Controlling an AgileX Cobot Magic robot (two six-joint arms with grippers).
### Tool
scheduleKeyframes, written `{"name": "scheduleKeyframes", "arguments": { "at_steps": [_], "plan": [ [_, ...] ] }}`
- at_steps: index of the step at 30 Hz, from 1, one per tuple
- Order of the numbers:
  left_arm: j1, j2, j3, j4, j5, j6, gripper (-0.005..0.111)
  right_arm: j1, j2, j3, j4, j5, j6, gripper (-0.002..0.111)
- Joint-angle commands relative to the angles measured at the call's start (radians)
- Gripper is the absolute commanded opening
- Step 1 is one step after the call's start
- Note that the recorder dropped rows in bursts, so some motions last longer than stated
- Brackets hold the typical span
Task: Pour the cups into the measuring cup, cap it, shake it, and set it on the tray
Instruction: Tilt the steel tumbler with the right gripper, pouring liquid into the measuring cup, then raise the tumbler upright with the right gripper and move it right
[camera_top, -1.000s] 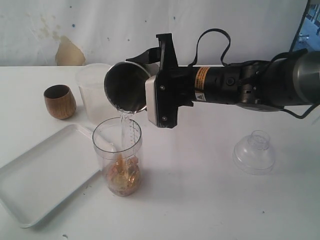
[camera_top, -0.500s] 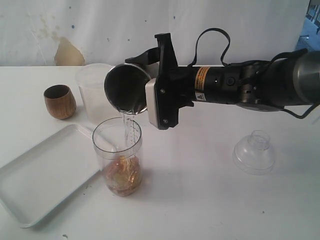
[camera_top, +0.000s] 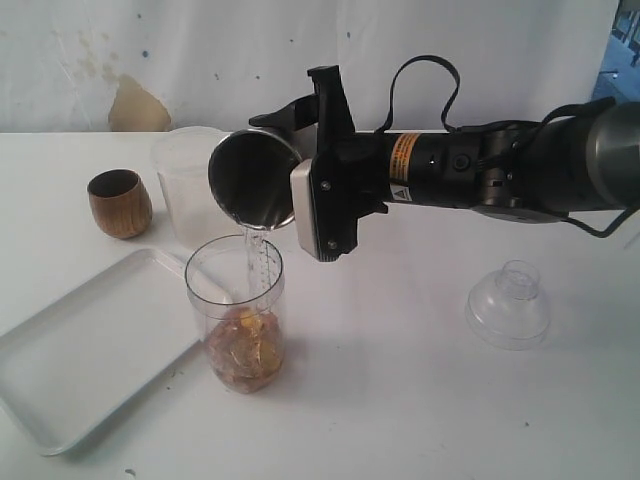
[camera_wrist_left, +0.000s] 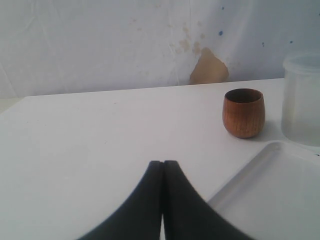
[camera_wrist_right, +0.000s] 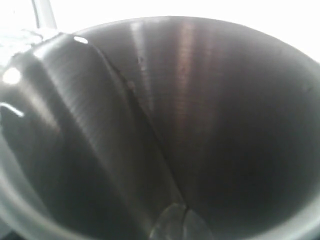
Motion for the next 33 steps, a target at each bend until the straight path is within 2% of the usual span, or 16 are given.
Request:
{"name": "scheduleKeyframes", "arguments": {
  "at_steps": [1,24,27,33],
  "plan": [
    [-0.006,-0.005,0.005,0.003,-0.008,0.001,0.000,-0.001,-0.015,-0.012,0.022,-0.039,-0.003,0.000],
    [-0.006,-0.005,0.005,0.003,-0.008,0.001,0.000,-0.001,-0.015,-0.012,0.024,-0.039,0.005,0.000],
    [-0.006,-0.005,0.005,0.003,-0.008,0.001,0.000,-0.001,-0.015,-0.012,0.024,-0.039,0.099,0.000],
    [-0.006,-0.005,0.005,0.003,-0.008,0.001,0.000,-0.001,-0.015,-0.012,0.024,-0.003,0.519,0.000]
  ]
}}
